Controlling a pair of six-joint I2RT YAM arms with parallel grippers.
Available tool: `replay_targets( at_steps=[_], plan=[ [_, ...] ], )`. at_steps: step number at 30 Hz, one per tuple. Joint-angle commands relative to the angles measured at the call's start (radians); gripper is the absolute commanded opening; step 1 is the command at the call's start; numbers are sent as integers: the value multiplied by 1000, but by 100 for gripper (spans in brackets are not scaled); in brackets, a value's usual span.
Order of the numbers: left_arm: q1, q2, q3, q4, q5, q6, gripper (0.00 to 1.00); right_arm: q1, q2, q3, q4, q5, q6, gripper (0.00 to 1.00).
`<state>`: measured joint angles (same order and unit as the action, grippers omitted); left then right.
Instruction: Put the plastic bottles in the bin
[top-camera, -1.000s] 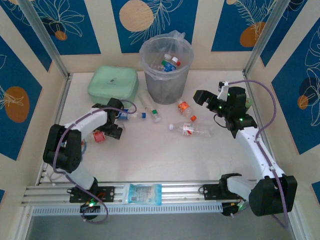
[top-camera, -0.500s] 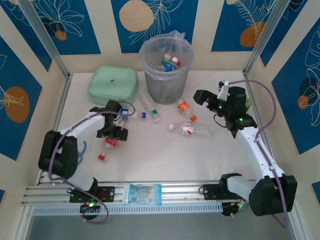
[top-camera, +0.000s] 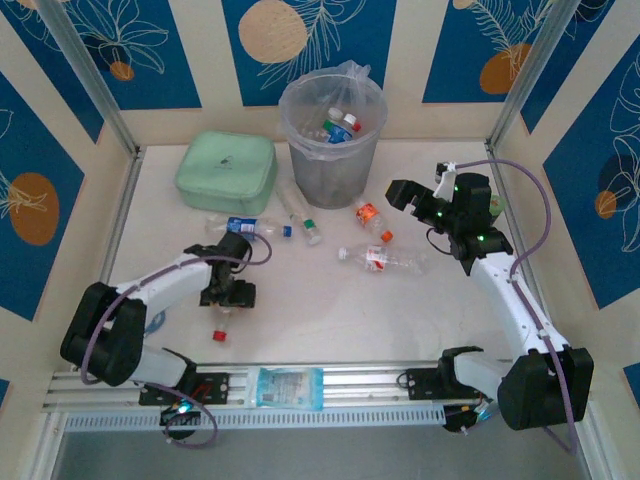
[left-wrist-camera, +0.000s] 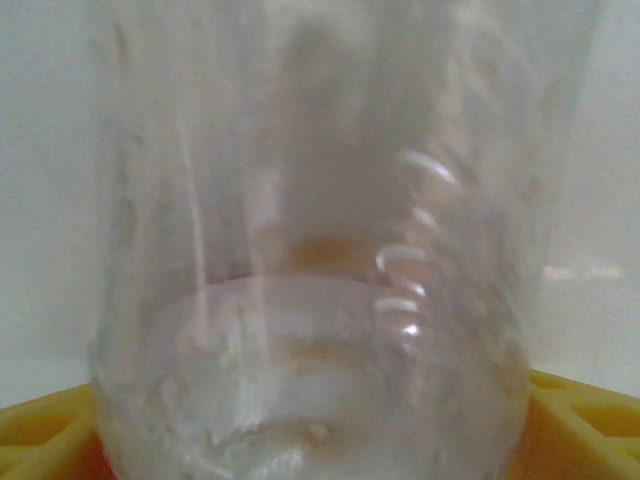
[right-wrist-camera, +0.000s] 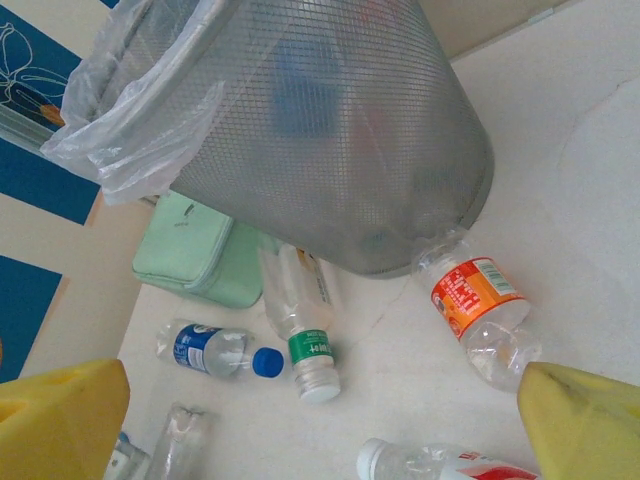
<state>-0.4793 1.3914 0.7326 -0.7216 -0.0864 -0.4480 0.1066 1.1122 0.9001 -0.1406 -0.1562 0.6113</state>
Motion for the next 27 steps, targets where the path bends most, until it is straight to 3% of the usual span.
replay_targets(
  at_steps=[1,8,16,19,22,27],
  plan=[
    [-43,-49,-17,-1,-15,-88,74,12,0,-15,24,1,11,100],
    [-82,-105,52,-37,-36,-84,54,22,1,-10,32,1,18,100],
    [-160,-143,197,-53,25,-55,52,21,-37,-4,18,-5,15,100],
    [-201,-168,230,32,102,-39,50,20,-45,13,20,-81,-9,100],
    [-244,-173,250,135,175,-15,44,21,-27,69,-89,-187,-146,97],
    [-322,-156,221,365,255,45,34,22,-32,115,-249,-486,-266,95]
  ],
)
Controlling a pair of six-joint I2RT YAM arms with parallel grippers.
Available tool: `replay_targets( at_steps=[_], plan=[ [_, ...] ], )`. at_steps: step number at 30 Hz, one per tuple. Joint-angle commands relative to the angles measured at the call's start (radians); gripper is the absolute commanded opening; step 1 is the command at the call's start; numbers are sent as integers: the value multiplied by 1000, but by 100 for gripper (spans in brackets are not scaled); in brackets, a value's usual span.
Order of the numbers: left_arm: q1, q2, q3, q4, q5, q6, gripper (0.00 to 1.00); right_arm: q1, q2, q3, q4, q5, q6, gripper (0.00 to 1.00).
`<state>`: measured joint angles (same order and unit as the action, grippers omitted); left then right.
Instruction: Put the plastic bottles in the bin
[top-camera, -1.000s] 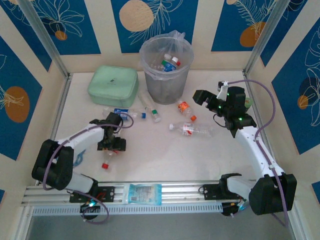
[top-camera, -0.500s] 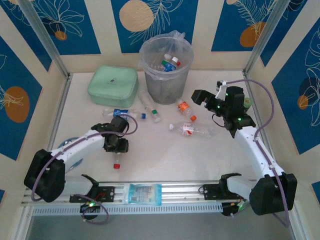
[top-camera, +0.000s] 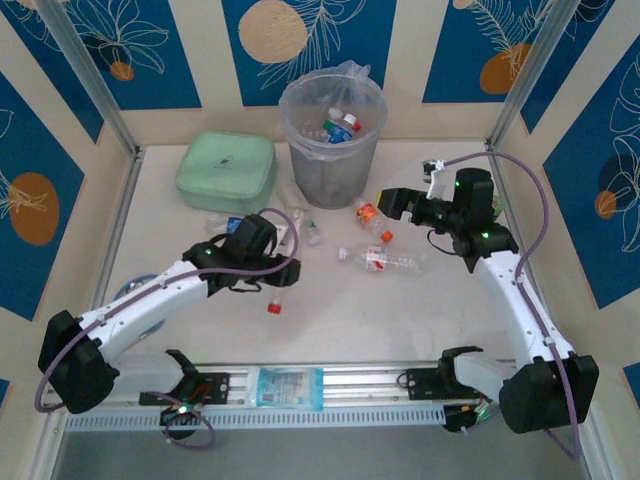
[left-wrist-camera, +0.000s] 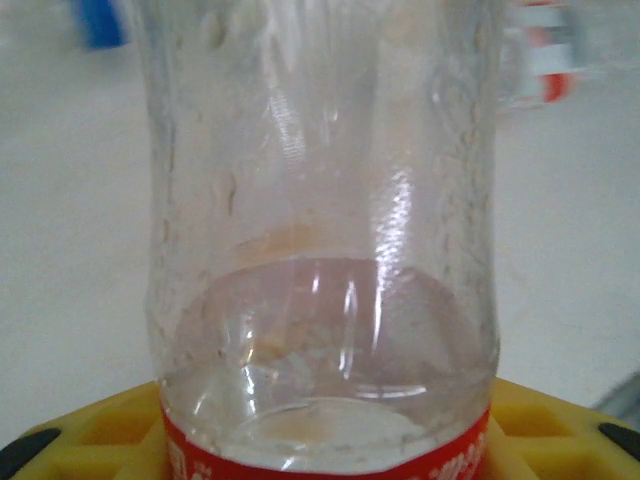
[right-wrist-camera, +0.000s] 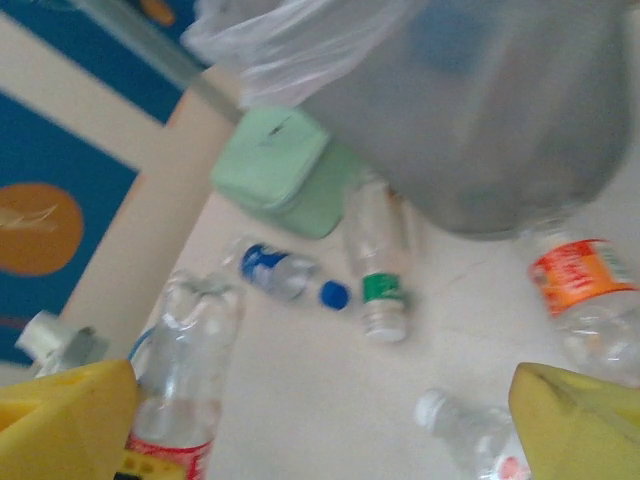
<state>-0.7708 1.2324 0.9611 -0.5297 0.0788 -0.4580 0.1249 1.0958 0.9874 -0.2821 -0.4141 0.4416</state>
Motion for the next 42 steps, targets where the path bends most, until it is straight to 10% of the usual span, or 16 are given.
replay_targets(
  at_steps=[1,9,28,42],
  plan=[
    [-38,14,-15,220,102,55,32,8,-25,12,-86,-264,-83,95],
    [-85,68,19,241,93,96,14,105,18,-54,64,-258,1,90],
    [-134,80,-2,250,154,149,20,240,231,20,82,-170,13,78],
    [-133,35,-23,259,70,150,54,173,183,73,14,-124,-14,40]
  ],
)
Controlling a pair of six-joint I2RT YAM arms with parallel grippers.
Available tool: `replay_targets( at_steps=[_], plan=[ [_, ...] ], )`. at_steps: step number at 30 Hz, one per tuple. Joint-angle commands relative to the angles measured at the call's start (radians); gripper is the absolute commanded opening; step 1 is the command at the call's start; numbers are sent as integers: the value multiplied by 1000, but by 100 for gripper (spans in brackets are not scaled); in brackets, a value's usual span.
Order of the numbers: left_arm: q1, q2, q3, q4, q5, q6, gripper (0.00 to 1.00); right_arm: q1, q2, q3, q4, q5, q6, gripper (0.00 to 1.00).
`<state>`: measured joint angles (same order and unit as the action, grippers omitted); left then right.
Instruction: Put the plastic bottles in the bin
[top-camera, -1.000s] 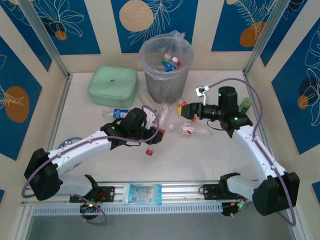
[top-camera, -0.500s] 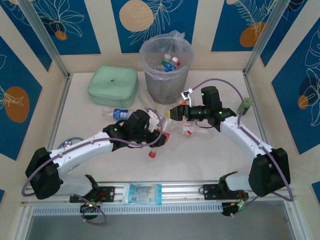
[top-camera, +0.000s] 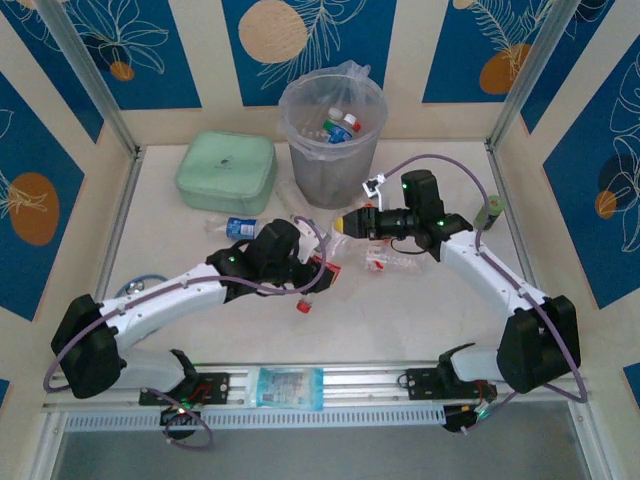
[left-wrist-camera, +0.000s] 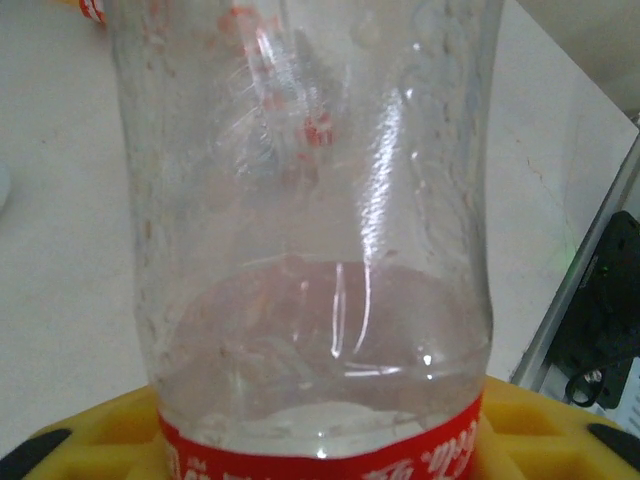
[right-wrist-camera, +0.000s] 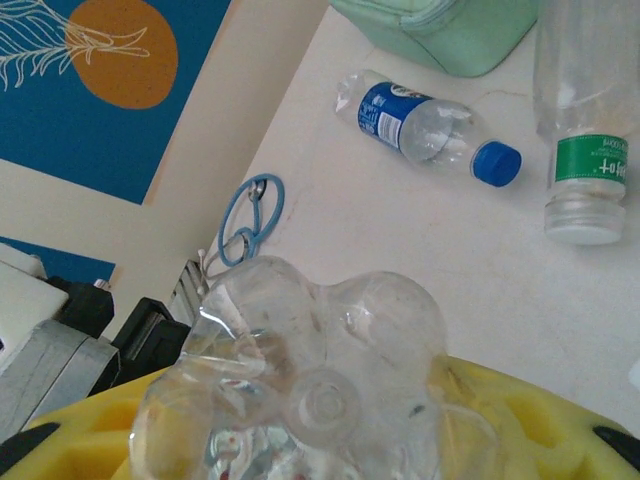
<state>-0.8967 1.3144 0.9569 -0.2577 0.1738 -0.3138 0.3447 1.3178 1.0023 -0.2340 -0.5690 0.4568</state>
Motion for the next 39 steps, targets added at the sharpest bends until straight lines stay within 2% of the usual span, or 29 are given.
replay_targets(
  at_steps=[1,4,6,14,19,24,28,33,39],
  plan=[
    [-7,-52,-22,-13,-30,5,62,-53,-46,67,-46,31,-36,40],
    [-7,-70,-27,-27,-54,7,87,-72,-63,109,-103,47,-71,39],
    [-7,-86,-29,-44,-79,8,94,-91,-80,143,-145,72,-97,38],
    [6,-158,-76,-84,-293,-100,94,-201,-153,315,-200,195,-144,22],
    [21,-211,-121,-87,-344,-159,94,-253,-163,449,-153,251,-138,7],
    [33,-240,-152,-110,-359,-192,94,-265,-133,513,5,364,-111,2],
    [36,-262,-157,-156,-370,-202,94,-267,-26,592,117,434,-110,0],
    [36,-323,-165,-225,-387,-236,94,-259,165,756,158,458,-153,0],
    [36,-434,-191,-303,-414,-279,93,-224,386,989,56,479,-259,0]
  ],
)
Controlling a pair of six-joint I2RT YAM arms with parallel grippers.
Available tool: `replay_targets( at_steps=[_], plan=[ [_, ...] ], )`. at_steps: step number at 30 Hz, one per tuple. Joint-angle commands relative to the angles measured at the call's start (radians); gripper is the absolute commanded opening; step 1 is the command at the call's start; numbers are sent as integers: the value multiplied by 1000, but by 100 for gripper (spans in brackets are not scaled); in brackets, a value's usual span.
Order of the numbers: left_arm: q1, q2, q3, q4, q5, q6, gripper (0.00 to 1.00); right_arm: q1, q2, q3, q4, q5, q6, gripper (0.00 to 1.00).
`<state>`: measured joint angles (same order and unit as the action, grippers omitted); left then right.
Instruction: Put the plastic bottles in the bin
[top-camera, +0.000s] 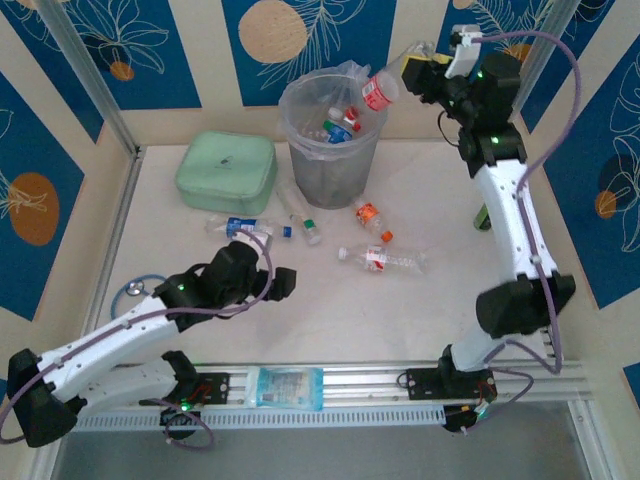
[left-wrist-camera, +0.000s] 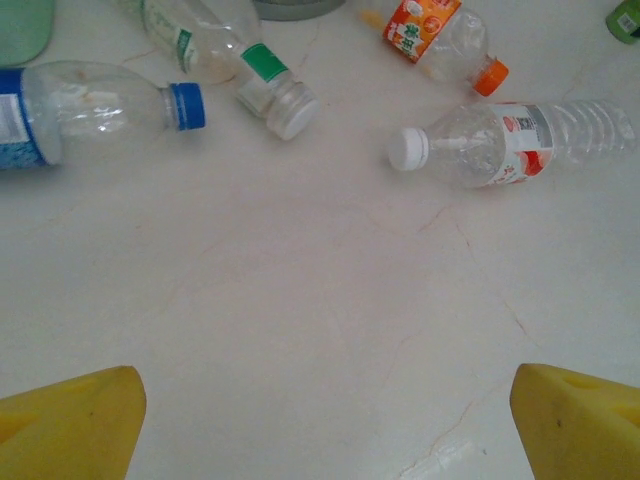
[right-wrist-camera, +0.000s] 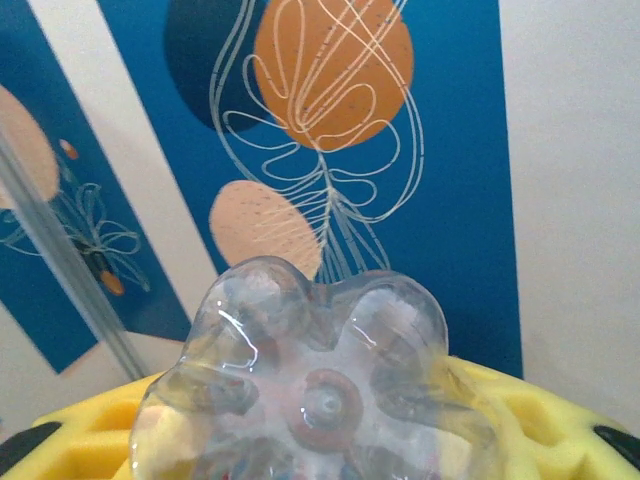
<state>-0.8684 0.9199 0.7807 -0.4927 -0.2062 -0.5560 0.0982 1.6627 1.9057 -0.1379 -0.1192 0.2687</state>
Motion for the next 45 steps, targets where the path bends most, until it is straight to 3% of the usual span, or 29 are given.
replay_targets(
  at_steps=[1,8,19,31,37,45],
  plan=[
    [8,-53,-18,-80,-38,-41,93,36,69,100,-52,37,-96,0],
    [9,-96,-22,-116,-41,-51,93,109,200,168,-180,15,-239,0],
    [9,-86,-31,-90,-31,-65,92,131,357,201,-361,-98,-308,0],
    [10,-10,-21,-32,5,-68,92,143,445,170,-433,-238,-284,14],
    [10,3,-6,-18,14,-64,92,144,443,208,-551,-311,-273,20],
    [11,57,21,9,42,-56,92,177,385,281,-753,-233,-325,30]
  ],
)
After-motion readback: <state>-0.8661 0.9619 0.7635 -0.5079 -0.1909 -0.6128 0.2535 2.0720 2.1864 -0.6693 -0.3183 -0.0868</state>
